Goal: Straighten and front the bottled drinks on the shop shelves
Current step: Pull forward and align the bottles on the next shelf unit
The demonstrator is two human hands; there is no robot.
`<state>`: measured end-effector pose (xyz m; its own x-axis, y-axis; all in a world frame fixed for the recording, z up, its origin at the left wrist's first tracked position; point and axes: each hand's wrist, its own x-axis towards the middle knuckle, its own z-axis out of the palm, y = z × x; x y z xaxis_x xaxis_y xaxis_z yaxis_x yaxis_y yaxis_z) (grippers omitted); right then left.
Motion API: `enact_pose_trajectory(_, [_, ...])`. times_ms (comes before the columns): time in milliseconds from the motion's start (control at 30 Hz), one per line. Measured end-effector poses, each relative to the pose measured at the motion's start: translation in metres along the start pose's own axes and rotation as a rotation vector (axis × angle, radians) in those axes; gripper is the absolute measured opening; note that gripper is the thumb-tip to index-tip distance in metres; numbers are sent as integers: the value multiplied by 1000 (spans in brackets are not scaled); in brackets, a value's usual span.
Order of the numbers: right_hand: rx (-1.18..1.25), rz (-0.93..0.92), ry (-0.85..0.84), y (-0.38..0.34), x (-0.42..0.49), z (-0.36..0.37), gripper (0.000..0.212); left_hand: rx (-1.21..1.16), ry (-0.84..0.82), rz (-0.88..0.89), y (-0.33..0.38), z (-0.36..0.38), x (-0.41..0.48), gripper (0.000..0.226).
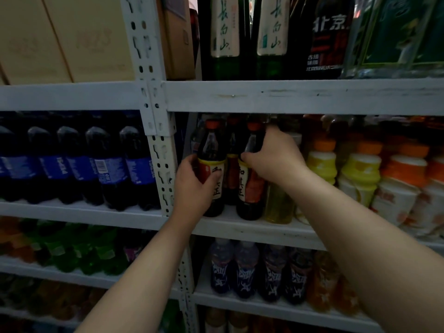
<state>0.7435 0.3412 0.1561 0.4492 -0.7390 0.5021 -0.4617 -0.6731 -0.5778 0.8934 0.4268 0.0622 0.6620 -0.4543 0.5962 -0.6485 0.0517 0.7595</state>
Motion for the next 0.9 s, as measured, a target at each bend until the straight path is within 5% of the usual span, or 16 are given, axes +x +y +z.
enact_pose_trajectory(167, [282, 58, -192, 3, 6, -6, 39, -56, -154, 1, -15, -8, -1, 48])
enact_pose_trajectory(333, [29, -124, -139, 4, 5, 12, 60, 10, -168, -8, -25, -2, -16, 57])
enact_pose_trajectory(500, [86, -70, -227, 1, 10, 4, 37, -49, -273, -39, -26, -4, -13, 59])
enact_pose_trajectory(900, [43, -136, -165, 3, 3, 3, 40, -99, -350, -49, -20, -3, -21, 70])
